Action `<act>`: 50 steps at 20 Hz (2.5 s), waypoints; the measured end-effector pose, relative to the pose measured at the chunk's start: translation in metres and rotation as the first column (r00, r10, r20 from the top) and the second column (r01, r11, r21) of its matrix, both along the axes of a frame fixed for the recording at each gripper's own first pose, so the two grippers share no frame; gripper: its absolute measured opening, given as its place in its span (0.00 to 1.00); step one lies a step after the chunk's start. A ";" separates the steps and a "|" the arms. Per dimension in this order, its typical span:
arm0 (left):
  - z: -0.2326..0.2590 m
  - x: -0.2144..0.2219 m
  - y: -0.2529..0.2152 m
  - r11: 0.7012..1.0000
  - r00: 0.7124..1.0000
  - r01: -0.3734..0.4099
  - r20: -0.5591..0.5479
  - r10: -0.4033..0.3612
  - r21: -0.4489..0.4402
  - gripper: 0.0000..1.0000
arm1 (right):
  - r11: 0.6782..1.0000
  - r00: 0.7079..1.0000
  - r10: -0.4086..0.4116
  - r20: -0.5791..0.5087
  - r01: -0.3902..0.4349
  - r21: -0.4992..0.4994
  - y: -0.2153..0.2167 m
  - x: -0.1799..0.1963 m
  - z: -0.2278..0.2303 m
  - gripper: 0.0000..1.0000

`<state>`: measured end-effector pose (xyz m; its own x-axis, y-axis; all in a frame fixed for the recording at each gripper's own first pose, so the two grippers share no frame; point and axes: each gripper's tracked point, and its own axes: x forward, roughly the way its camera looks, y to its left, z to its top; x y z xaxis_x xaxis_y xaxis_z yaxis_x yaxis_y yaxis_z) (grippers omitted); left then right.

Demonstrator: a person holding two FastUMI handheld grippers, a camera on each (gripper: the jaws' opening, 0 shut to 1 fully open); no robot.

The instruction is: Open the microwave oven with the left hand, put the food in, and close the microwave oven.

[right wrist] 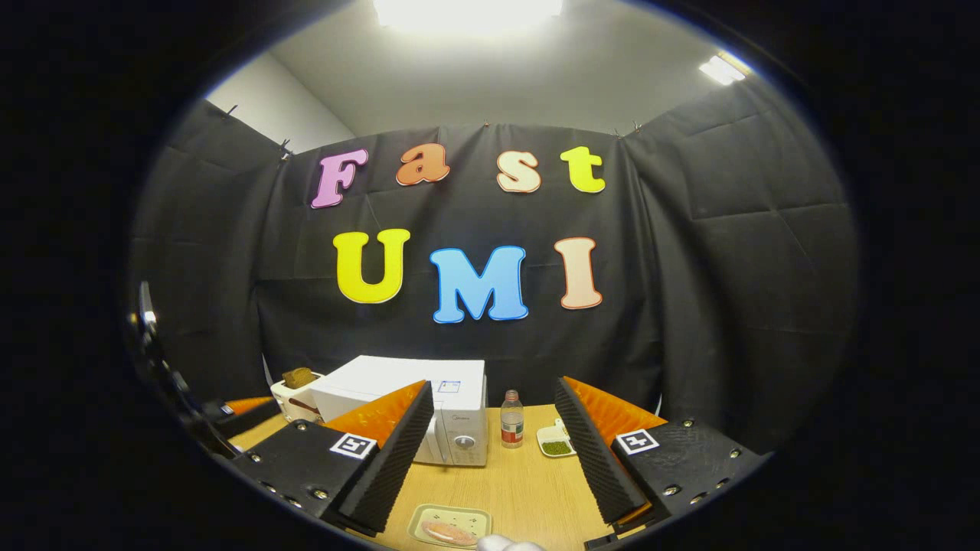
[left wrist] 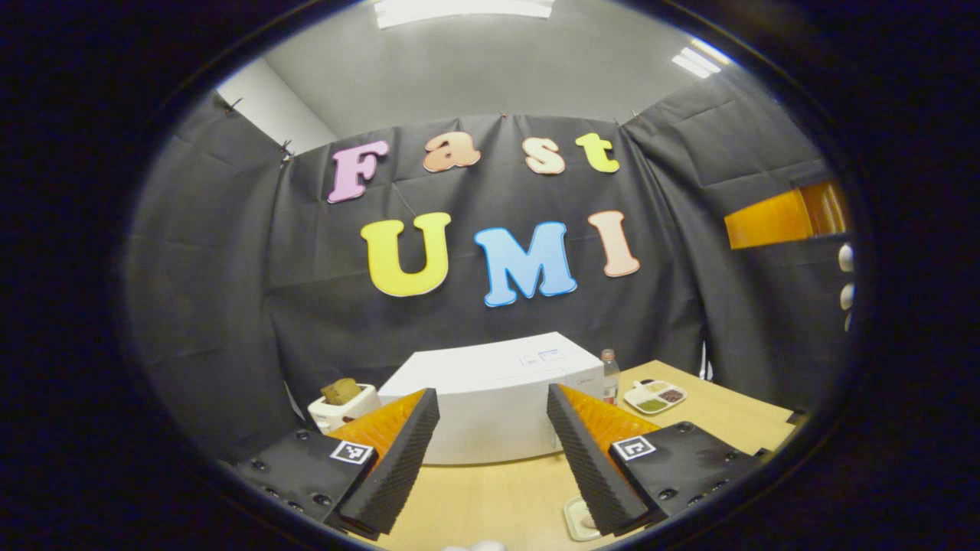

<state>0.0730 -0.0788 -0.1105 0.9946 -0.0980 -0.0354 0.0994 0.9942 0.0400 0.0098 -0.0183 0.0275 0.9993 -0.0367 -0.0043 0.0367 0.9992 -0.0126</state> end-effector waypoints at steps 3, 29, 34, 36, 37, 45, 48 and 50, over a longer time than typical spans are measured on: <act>-0.034 0.040 -0.042 0.999 0.999 0.018 -0.026 -0.019 -0.028 1.00 | 1.000 1.000 -0.005 -0.005 0.005 -0.022 -0.015 0.002 0.008 0.98; -0.201 0.240 -0.108 0.996 0.991 -0.031 -0.130 0.019 -0.088 0.37 | 0.987 0.984 -0.084 -0.159 0.061 -0.147 -0.071 0.040 -0.053 0.98; -0.202 0.238 -0.106 0.996 0.987 -0.006 -0.158 -0.008 -0.088 0.27 | 0.989 0.982 -0.073 -0.176 0.049 -0.137 -0.068 0.037 -0.058 0.98; -0.202 0.238 -0.106 0.996 0.987 -0.002 -0.162 -0.012 -0.085 0.25 | 0.990 0.982 -0.073 -0.173 0.050 -0.130 -0.067 0.035 -0.057 0.98; -0.201 0.238 -0.107 0.996 0.986 0.000 -0.165 -0.015 -0.087 0.24 | 0.991 0.983 -0.069 -0.171 0.047 -0.128 -0.066 0.034 -0.056 0.98; -0.209 0.222 -0.104 0.994 0.972 0.003 -0.234 -0.028 -0.107 0.19 | 0.990 0.984 -0.057 -0.167 0.034 -0.139 -0.061 0.024 -0.054 0.98; -0.200 0.175 -0.092 0.998 0.985 0.013 -0.171 -0.024 -0.062 0.19 | 0.992 0.984 -0.046 -0.172 0.025 -0.121 -0.059 0.021 -0.056 0.98; -0.205 0.148 -0.081 0.997 0.982 0.026 -0.182 -0.040 -0.077 0.19 | 0.994 0.982 -0.027 -0.187 0.007 -0.105 -0.053 0.020 -0.061 0.98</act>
